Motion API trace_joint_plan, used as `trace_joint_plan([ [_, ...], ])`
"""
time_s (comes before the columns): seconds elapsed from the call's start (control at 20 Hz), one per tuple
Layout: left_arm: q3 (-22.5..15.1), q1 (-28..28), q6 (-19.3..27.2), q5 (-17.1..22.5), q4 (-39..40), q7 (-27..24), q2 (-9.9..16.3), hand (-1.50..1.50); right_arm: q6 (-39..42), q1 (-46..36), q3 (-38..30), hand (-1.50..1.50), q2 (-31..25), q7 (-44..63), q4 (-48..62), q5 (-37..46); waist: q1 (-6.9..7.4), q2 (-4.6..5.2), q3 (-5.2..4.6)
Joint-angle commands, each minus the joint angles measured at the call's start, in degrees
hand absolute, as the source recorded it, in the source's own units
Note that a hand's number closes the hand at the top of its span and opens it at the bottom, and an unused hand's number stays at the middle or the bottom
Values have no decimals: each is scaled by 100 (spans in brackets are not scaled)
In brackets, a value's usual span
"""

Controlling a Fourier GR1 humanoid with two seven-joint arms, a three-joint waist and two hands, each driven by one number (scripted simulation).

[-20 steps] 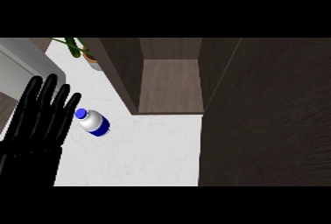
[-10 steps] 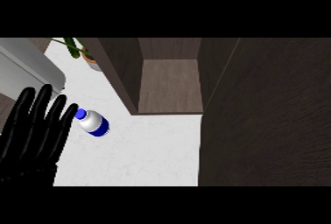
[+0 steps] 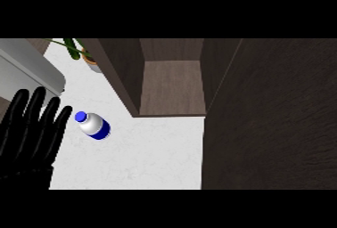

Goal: Pick up the bottled water, place it into the cabinet and close the cabinet

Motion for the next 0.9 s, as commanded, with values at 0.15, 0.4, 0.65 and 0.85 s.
trace_joint_plan([
  [0.15, 595, 404, -55, 182, 59, -405, 170, -150, -175, 378, 91, -150, 181, 435, -1166, -800, 32, 14, -8],
  [0.4, 1020, 991, -271, 550, 28, -504, 361, -150, 117, 794, -345, -150, 11, 235, -1265, -1187, 0, -9, -10],
  [0.65, 1701, 763, -591, 1096, 987, -948, 518, -150, 124, 827, -331, -150, 67, 111, -1190, -1161, -60, 24, -16],
  [0.85, 1644, 1180, -837, 1227, 1485, -1790, 346, -150, 341, 872, -505, -150, -85, -52, -1120, -1275, -2, 13, -11],
])
